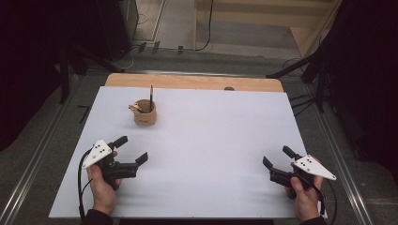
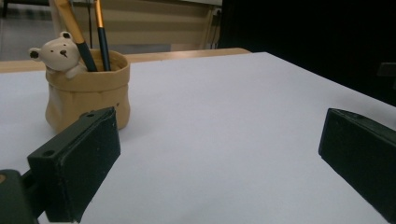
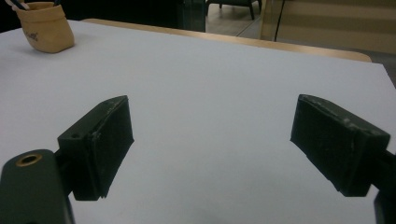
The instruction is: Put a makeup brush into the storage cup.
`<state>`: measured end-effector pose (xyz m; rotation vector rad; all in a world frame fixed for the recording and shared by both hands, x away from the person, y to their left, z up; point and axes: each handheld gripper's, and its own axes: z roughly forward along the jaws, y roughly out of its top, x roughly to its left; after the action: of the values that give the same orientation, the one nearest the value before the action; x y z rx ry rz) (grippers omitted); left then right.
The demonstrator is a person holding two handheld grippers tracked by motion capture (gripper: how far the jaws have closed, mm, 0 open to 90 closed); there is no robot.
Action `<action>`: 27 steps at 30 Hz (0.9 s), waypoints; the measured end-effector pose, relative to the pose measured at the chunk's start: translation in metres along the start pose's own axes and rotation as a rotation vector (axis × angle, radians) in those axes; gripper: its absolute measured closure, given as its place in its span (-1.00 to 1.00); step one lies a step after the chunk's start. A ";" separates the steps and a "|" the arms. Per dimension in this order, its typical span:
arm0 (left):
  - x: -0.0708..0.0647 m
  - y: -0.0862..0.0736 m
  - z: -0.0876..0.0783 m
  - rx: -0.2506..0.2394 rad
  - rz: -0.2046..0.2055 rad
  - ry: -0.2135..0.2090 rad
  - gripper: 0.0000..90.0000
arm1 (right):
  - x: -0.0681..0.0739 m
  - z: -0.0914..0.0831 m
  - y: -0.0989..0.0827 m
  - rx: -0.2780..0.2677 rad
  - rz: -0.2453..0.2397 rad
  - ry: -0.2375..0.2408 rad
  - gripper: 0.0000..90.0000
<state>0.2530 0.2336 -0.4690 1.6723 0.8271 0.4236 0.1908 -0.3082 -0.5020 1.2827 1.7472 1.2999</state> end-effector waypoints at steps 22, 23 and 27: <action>0.006 -0.007 -0.043 -0.039 0.014 0.032 -1.00 | -0.001 -0.001 -0.001 -0.001 -0.006 -0.009 -0.71; 0.005 -0.007 -0.045 -0.039 0.014 0.034 -1.00 | -0.001 -0.001 -0.001 0.000 -0.006 -0.009 -0.71; 0.005 -0.010 -0.051 -0.027 0.021 0.031 -1.00 | -0.001 -0.001 0.000 -0.003 -0.007 -0.011 -0.72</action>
<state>0.2199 0.2733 -0.4656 1.6545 0.8237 0.4738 0.1904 -0.3098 -0.5023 1.2787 1.7401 1.2893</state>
